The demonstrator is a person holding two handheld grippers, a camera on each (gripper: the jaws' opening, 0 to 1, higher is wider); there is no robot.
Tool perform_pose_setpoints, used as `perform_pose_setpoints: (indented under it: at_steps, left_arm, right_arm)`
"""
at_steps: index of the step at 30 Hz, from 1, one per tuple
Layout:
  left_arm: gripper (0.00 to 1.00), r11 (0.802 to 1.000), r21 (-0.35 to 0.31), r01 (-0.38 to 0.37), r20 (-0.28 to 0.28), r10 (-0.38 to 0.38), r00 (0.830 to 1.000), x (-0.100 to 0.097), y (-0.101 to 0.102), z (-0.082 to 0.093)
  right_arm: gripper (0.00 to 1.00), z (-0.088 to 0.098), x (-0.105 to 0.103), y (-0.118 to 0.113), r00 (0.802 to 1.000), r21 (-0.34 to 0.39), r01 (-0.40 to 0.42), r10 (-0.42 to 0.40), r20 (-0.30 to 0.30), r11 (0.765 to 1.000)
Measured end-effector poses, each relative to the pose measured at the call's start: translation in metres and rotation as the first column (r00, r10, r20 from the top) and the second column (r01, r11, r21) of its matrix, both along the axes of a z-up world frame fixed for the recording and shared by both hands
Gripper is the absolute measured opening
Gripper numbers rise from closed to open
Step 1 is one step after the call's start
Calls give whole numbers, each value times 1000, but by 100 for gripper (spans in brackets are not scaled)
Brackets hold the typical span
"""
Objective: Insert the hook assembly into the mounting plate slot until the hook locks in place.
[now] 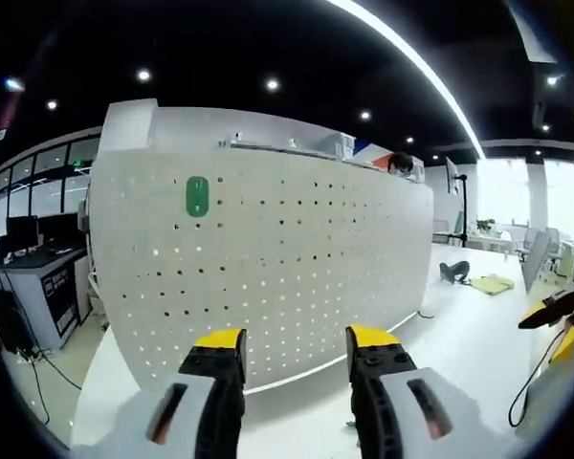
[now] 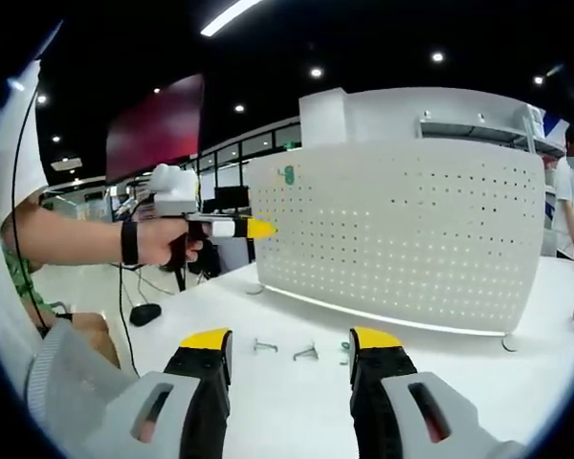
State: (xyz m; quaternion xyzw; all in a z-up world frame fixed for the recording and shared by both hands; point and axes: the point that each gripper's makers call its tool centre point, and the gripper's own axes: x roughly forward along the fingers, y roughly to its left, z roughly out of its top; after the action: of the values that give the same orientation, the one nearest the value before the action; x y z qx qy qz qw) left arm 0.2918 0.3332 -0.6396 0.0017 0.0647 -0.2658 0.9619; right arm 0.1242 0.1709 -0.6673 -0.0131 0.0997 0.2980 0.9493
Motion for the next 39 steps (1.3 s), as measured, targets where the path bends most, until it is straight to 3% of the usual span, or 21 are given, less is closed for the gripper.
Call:
perform_pose_setpoints:
  at_steps: [13, 21, 39]
  left_arm:
    - [54, 998, 23, 57, -20, -57, 998, -15, -7, -22]
    - [65, 992, 52, 113, -70, -109, 992, -27, -13, -46]
    - [65, 975, 94, 203, -184, -183, 966, -53, -7, -98]
  right_arm:
    - [50, -3, -1, -2, 1000, -5, 15, -15, -8, 1000]
    - [50, -5, -2, -3, 1000, -5, 26, -26, -15, 1000]
    - [50, -11, -4, -3, 999, -13, 36, -37, -35, 999]
